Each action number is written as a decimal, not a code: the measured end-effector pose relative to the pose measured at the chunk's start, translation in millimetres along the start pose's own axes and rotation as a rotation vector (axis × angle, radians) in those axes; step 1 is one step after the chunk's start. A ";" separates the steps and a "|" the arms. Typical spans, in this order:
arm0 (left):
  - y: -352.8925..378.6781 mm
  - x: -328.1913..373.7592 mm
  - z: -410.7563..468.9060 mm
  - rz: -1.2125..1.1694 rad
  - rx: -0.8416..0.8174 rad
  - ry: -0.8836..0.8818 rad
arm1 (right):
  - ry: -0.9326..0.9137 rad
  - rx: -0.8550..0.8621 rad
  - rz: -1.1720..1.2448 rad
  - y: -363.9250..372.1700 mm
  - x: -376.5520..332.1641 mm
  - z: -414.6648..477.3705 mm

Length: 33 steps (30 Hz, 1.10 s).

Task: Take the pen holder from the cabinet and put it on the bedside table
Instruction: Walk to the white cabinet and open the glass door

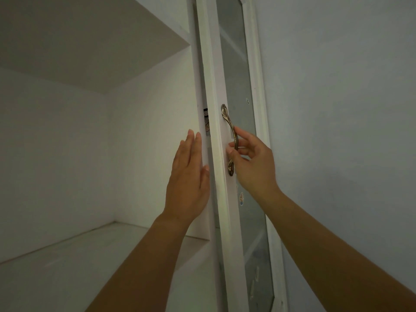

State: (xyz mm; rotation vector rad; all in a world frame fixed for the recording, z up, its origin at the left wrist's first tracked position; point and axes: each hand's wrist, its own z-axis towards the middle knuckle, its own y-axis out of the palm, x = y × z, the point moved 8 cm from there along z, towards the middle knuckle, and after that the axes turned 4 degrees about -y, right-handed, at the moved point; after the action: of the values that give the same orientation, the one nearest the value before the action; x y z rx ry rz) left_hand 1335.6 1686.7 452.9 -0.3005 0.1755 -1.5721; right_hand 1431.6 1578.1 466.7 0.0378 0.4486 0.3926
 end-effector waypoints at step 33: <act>-0.6 3.8 2.6 -0.015 -0.019 0.019 | -0.058 -0.030 -0.066 -3.8 -3.5 4.8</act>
State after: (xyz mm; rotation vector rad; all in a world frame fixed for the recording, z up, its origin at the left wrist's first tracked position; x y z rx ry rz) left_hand 1335.8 1683.1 455.9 -0.3027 0.2036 -1.5888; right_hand 1432.1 1573.5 472.0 0.0057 0.3854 0.3325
